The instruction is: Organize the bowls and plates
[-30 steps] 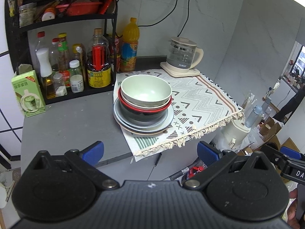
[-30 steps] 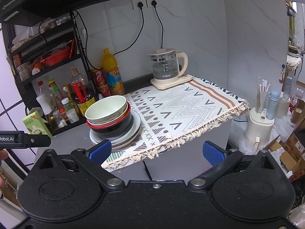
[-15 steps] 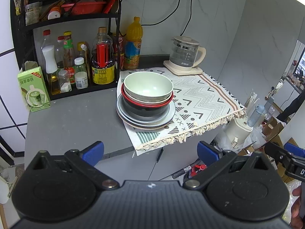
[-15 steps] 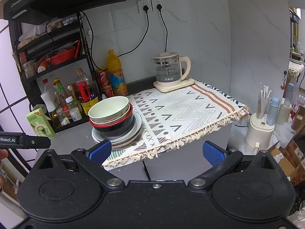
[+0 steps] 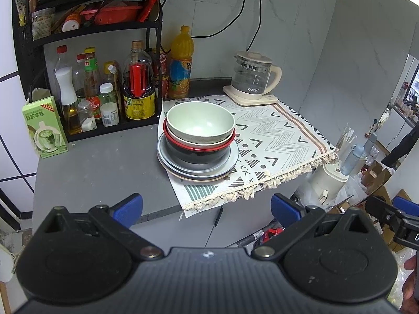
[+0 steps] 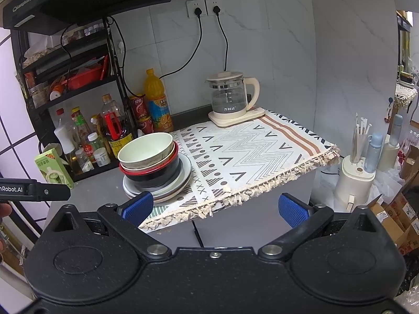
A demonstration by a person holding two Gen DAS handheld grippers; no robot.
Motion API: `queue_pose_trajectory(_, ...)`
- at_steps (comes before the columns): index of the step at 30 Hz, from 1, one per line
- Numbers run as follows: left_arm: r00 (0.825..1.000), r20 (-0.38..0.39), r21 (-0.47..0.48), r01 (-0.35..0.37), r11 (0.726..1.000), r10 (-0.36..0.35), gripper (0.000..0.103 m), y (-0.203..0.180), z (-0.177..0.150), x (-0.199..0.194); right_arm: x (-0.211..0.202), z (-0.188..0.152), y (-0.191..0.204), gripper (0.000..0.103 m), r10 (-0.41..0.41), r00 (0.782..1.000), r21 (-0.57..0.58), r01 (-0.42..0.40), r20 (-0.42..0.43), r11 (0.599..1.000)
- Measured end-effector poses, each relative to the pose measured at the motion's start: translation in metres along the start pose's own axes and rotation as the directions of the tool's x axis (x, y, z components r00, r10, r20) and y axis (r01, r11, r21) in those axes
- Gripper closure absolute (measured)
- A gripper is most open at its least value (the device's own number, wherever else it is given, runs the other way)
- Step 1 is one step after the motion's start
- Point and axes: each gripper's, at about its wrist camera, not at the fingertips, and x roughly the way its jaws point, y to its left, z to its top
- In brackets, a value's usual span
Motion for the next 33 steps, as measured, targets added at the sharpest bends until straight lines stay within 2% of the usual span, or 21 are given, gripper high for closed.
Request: queue_pose_trajectory(33, 1.0, -0.005, -0.002, -0.029, 1.0, 0.029, 0.0, -0.0042, 0.0042, 0.0039, 0.0082, 0.0048, 0.0003, 0.0, 0.014, 1.0, -0.002, -0.014, 0.001, 1.0)
